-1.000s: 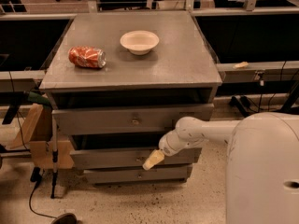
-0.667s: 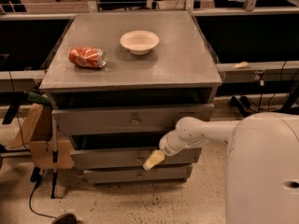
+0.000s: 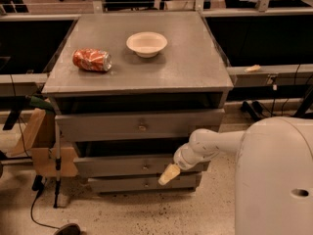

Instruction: Open middle drawer

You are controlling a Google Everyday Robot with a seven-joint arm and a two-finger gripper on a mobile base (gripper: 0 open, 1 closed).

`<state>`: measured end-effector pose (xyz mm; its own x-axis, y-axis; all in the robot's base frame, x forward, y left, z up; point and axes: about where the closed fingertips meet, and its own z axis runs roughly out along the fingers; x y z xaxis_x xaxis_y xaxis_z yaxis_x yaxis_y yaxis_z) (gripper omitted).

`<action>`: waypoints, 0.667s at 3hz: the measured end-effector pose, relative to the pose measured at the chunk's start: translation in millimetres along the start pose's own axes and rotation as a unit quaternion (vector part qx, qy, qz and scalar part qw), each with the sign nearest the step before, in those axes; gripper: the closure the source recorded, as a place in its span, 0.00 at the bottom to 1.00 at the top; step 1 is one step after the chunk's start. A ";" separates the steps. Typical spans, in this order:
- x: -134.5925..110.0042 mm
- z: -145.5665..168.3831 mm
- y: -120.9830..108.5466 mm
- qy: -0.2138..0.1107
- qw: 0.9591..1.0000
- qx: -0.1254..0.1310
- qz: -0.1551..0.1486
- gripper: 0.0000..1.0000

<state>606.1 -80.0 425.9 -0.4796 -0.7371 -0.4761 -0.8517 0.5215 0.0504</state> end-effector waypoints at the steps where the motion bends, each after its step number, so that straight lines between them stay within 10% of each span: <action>1: -1.6 -0.2 -1.3 0.000 1.000 0.000 0.000 0.25; 2: -4.6 -1.6 -4.2 0.000 1.000 0.000 0.000 0.48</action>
Offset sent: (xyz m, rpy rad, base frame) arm -0.0409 -0.0572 -0.0143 -0.0558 0.0544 -0.0755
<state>611.5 -79.5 429.3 -0.4796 -0.7371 -0.4760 -0.8517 0.5217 0.0503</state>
